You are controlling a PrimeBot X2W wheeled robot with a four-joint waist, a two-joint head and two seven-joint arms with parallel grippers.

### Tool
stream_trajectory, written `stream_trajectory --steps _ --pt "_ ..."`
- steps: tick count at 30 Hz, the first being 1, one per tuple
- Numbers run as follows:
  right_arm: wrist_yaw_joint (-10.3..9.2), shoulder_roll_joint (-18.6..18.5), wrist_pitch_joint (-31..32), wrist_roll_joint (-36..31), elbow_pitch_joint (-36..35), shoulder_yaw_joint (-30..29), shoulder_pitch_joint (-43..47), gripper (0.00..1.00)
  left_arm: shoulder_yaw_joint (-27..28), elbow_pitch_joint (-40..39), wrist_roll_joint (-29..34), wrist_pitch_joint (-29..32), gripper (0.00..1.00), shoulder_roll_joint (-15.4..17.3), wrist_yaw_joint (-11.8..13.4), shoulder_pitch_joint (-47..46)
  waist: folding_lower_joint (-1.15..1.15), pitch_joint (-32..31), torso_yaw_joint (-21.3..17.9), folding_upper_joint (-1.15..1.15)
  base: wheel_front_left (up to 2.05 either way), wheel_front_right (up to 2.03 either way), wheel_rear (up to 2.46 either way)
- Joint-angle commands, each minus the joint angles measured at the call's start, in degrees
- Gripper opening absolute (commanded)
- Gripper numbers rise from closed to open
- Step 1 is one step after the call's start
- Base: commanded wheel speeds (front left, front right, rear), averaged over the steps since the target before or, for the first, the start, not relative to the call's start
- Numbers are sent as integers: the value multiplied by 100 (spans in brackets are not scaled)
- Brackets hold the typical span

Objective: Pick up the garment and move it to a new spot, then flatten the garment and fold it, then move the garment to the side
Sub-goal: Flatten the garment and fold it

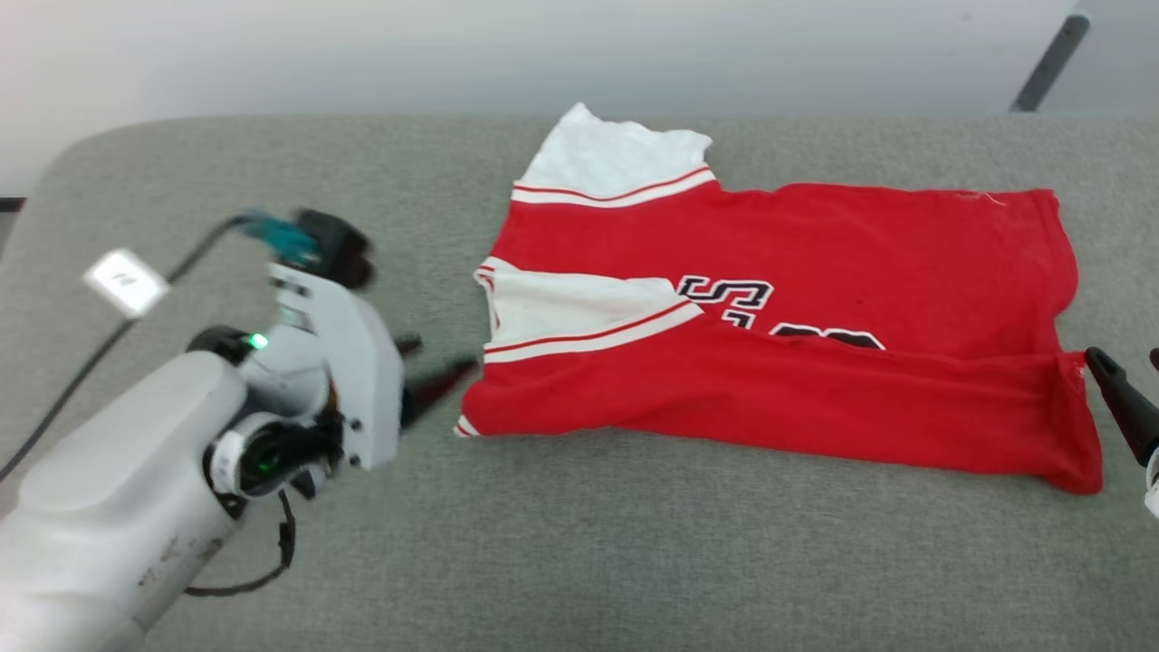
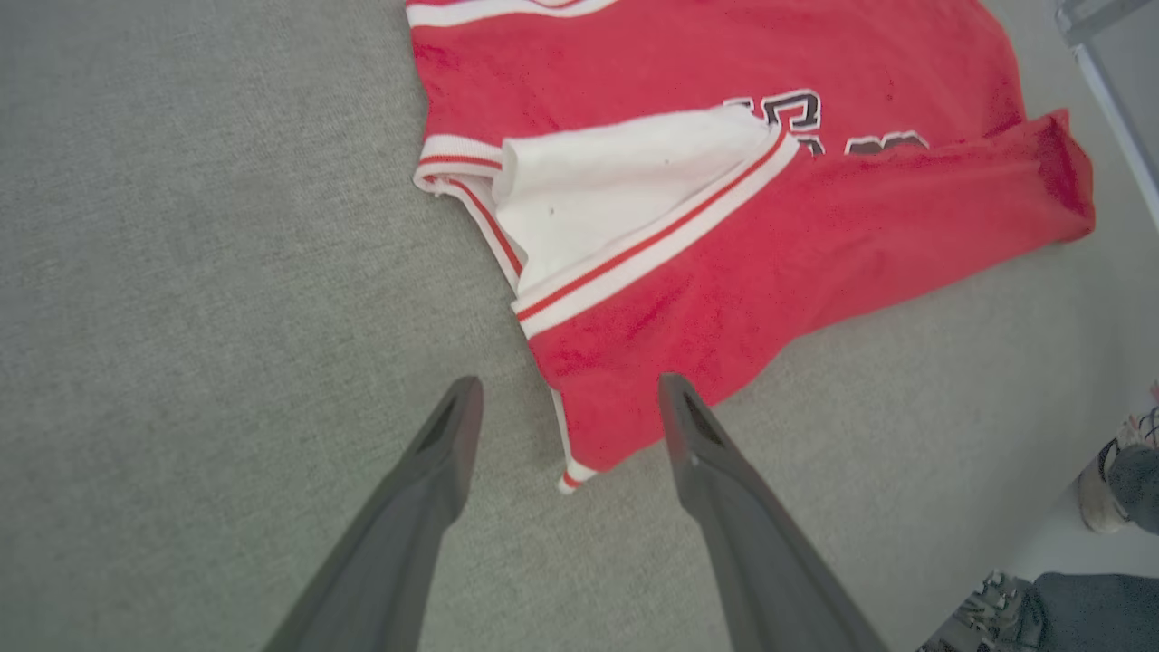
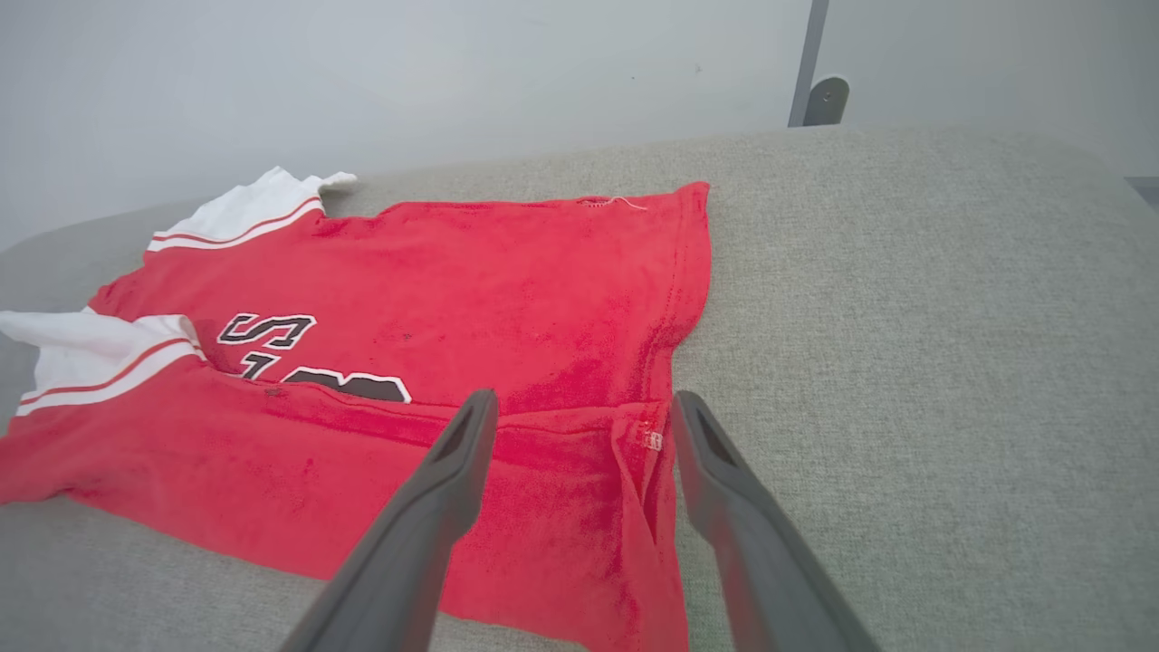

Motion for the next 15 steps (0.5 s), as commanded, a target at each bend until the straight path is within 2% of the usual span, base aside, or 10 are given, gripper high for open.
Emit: stream_trajectory --steps 1,4,7,9,15 --pt "-5 -11 13 52 -30 -24 49 100 -108 -89 -31 288 100 49 67 -70 0 -88 103 0 0 0 0" --pt "-5 -6 44 60 -112 -67 34 100 -274 -278 -247 1094 100 85 233 -232 0 -18 81 0 0 0 0" --pt "-5 1 42 60 -180 -68 -60 100 -286 -247 -451 1451 100 22 329 -290 0 129 -12 0 0 0 0" --pt "-5 15 58 54 -210 -57 -114 100 -253 -92 -529 1462 100 -63 339 -323 0 248 -89 0 0 0 0" --pt "-5 106 58 3 -286 -57 -173 100 -113 803 -853 1291 100 -464 102 -151 0 481 -309 0 0 0 0"
